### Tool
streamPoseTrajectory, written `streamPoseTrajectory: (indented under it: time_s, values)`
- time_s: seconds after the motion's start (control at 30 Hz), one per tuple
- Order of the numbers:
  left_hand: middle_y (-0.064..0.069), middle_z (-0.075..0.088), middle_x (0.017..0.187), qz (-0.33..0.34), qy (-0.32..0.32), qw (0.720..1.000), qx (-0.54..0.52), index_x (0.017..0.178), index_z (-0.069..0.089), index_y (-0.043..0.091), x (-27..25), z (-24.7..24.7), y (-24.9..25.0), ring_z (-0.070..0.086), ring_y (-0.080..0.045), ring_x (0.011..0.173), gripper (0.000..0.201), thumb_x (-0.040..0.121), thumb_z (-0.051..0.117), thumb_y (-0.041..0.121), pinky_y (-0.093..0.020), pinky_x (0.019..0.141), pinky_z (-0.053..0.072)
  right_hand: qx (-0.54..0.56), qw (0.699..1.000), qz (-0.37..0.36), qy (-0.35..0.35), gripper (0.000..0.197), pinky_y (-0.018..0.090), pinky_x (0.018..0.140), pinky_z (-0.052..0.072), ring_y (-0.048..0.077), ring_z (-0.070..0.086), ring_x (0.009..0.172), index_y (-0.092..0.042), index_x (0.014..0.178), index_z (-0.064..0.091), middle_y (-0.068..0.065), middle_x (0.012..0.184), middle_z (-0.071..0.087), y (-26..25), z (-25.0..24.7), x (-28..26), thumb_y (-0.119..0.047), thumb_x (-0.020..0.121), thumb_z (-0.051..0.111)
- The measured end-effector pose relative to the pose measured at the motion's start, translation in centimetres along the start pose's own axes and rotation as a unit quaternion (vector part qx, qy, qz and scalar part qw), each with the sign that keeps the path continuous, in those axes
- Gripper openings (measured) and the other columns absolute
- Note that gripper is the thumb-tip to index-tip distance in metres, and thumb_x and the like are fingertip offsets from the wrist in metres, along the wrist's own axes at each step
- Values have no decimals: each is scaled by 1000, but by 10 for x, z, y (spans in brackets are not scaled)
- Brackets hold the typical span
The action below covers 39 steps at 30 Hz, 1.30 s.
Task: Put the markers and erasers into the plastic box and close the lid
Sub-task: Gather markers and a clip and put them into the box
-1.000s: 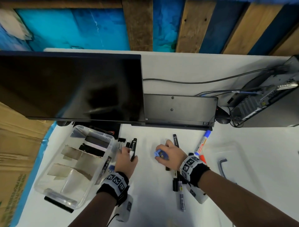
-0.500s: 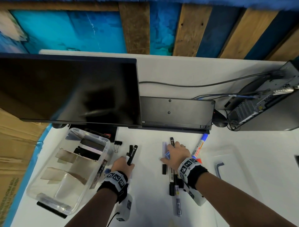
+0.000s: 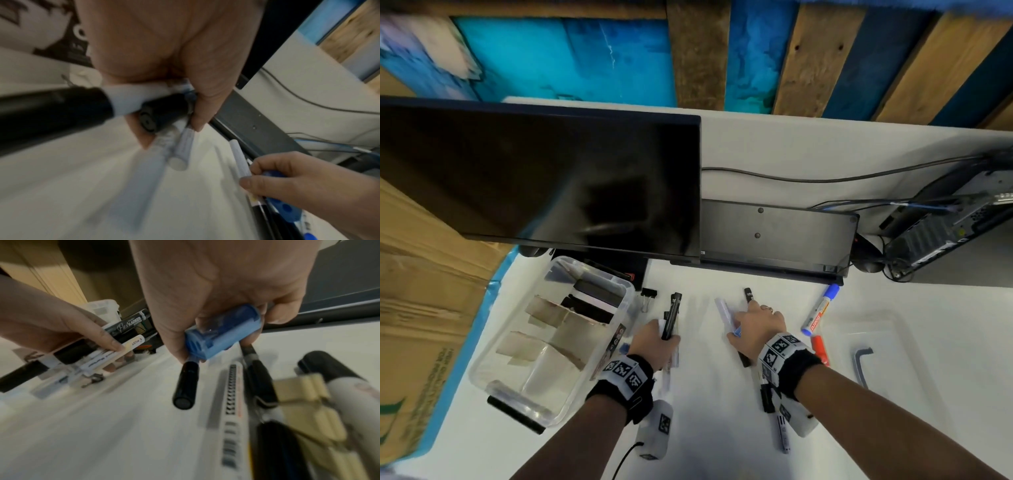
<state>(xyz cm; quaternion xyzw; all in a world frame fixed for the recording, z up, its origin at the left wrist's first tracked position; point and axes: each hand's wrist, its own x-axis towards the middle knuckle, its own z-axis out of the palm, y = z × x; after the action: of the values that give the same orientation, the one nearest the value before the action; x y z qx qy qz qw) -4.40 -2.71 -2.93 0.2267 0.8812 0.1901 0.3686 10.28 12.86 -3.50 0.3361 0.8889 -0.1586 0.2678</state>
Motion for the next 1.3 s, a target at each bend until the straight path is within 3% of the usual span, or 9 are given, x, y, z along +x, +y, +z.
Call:
streamPoseTrajectory:
  time_s: [0.2,0.33,0.53,0.73,0.9,1.03,1.1,1.2,1.3]
  values:
    - [-2,62,62,50,59,990,-114,77,56,15,-49,-37,5,60,-18,53,15,84,63,26,-31,49,49,78,985,-122,93,31,32,81,44,26,58,90,-23,100,60,1,102,47,-38,-23,-27,-48,85,50]
    - [-4,55,58,47,145,966,-208,67,52,17,-87,-75,-8,51,-16,47,24,88,62,22,-21,42,43,92,967,-204,125,27,31,75,43,25,52,79,-23,93,56,0,98,44,-87,-53,-38,-48,86,51]
    - [-6,58,65,-23,231,915,-330,72,57,14,-97,-129,-58,54,-22,61,19,84,68,23,-32,59,44,58,944,-298,131,28,32,71,47,24,55,80,-23,89,55,1,99,47,-180,-96,-35,-49,85,50]
    - [-7,57,60,-75,200,908,-361,70,57,10,-78,-151,-84,52,-20,52,21,79,71,22,-30,52,44,-20,950,-303,70,28,37,78,51,26,60,90,-25,91,58,2,106,48,-242,-110,-5,-52,83,51]
    - [-12,59,67,-77,158,916,-361,77,58,7,-69,-150,-95,58,-25,60,20,78,71,23,-41,60,54,-35,957,-283,51,39,31,74,44,24,60,96,-26,103,58,3,116,51,-254,-98,14,-57,83,47]
    - [-22,69,78,-77,138,913,-375,80,61,12,-62,-144,-104,69,-37,72,35,66,73,43,-55,74,58,7,958,-282,47,40,31,80,47,20,59,95,-27,98,58,0,108,49,-250,-93,13,-63,84,46]
    - [-25,71,85,-84,129,906,-395,85,62,10,-62,-145,-102,71,-41,80,39,67,76,42,-63,73,56,30,956,-287,45,38,33,82,49,17,56,89,-28,95,60,-3,101,46,-247,-91,11,-62,85,46]
    - [-21,70,72,-67,138,897,-415,82,62,2,-68,-151,-94,68,-37,66,27,80,73,26,-58,71,58,73,953,-294,24,34,32,82,48,13,51,88,-30,97,63,-5,99,44,-244,-87,11,-59,86,49]
    - [-16,64,71,-73,138,881,-447,89,63,-8,-67,-156,-89,62,-24,60,27,86,66,19,-37,58,59,121,948,-293,29,31,34,86,49,13,53,90,-30,96,63,-4,100,45,-240,-86,9,-56,87,49]
